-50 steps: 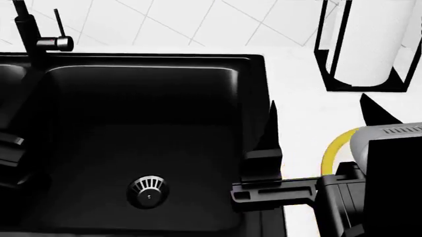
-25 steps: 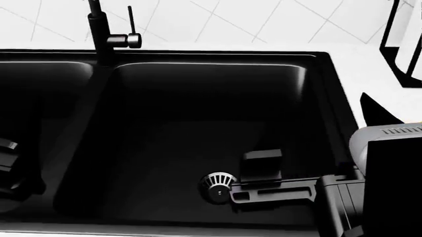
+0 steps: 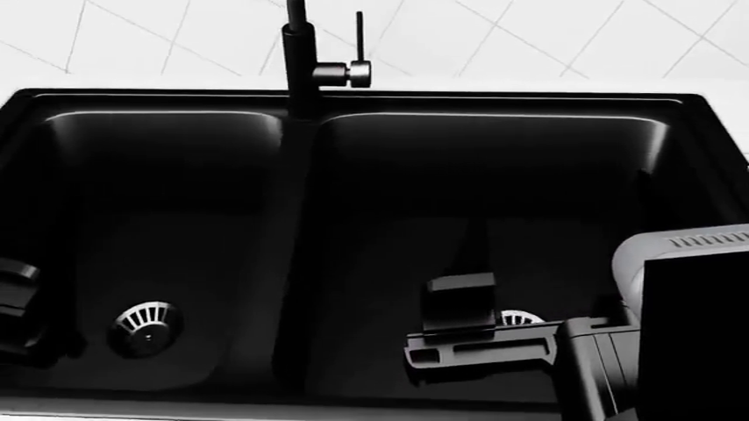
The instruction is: There is a mixed pile of frozen fruits and vegetables on the counter. Locate all the frozen vegetables and place the items in a bowl on the counter. Take all the frozen fruits and defrost them in a running sink.
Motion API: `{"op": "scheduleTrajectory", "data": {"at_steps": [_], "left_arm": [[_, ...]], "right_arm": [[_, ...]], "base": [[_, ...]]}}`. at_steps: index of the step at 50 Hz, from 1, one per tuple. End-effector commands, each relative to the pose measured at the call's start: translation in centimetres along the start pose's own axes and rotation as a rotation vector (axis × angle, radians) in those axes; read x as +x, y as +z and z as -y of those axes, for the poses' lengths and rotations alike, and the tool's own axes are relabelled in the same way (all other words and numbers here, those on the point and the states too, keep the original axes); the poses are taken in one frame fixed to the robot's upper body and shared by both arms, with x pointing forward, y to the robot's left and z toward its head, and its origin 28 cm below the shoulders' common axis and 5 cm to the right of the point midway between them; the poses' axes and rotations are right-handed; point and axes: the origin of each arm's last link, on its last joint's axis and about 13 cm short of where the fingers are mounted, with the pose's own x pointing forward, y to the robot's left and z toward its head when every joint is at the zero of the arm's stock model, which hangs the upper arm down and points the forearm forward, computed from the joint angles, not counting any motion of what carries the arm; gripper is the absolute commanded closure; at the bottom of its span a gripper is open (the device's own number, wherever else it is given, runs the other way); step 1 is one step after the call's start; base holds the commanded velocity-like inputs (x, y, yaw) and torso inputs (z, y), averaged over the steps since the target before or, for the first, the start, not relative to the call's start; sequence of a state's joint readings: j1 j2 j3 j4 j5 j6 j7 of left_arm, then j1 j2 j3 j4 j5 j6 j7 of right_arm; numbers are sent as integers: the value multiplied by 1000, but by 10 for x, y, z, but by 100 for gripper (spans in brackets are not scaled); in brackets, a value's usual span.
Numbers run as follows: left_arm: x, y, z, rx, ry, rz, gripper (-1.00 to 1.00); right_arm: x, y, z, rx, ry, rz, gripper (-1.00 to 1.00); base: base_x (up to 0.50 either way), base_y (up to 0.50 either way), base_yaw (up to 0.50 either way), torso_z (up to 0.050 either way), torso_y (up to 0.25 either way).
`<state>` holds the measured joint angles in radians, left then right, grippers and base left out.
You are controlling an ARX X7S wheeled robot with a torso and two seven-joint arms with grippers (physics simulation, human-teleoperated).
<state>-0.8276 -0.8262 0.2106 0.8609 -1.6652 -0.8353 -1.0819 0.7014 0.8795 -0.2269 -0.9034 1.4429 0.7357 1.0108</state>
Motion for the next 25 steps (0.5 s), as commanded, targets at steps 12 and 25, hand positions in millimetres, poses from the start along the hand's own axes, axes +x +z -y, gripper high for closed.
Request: {"op": "scheduleTrajectory", "data": {"at_steps": [12,25], "left_arm": [[-2,-3,-1,2,1,-6,-100],[0,-4,-1,2,5,-7,-100]], "right_arm": [[-1,-1,0,-8,1,-11,-100],[0,-1,0,-6,5,-5,-100]], "base": [[52,500,0,0,0],[50,500,0,0,0]]}}
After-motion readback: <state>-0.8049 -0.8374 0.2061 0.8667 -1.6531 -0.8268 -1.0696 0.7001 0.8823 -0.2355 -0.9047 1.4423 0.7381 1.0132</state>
